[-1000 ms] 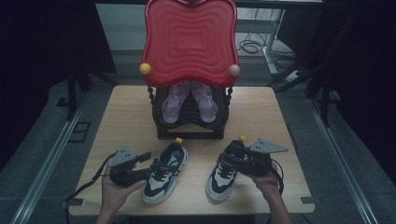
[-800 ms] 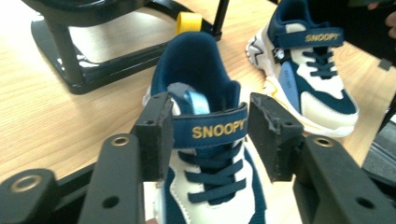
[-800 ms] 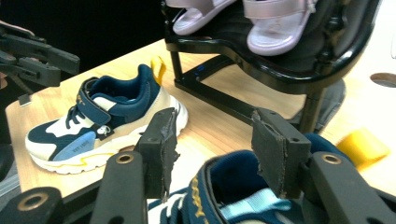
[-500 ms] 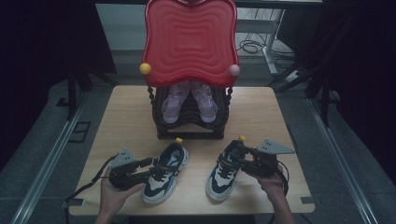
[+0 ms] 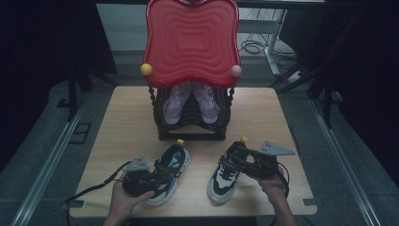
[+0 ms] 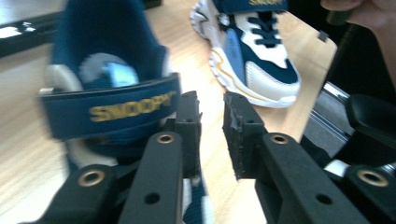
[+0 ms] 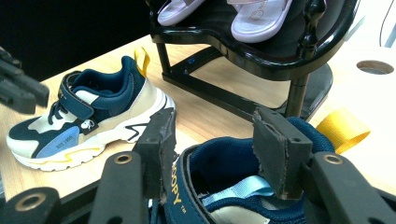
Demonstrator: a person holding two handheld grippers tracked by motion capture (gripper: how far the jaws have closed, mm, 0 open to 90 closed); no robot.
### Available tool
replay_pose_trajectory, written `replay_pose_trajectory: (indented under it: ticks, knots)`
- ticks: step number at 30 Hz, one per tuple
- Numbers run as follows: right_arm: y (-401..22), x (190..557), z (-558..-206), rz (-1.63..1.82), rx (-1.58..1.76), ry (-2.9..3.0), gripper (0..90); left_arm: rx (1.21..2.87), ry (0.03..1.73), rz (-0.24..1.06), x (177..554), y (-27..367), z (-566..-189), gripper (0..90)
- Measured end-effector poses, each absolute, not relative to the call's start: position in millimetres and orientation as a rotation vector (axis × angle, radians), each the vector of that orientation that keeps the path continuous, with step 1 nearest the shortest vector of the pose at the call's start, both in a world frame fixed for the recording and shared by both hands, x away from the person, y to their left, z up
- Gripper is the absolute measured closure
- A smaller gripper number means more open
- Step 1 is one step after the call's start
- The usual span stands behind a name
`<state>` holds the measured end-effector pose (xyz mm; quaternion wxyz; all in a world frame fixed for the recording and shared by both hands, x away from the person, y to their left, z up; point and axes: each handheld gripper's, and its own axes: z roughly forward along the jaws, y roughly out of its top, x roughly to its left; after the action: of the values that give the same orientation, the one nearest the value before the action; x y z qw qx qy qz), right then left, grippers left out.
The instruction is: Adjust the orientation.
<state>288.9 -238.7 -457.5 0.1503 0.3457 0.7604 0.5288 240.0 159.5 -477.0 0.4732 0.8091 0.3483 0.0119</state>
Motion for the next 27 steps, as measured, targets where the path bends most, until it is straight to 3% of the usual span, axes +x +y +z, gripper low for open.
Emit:
replay_pose_trajectory:
  ticks: [9,27]
  knots:
    - [-239,289,-458,1.523,1.003,2.181,49.6,1.990,0.897,0.008,239,151,-484,85.3]
    - [-241,289,-458,1.519,1.029,2.173,49.8,2.142,0.912,0.015,214,141,-506,88.1]
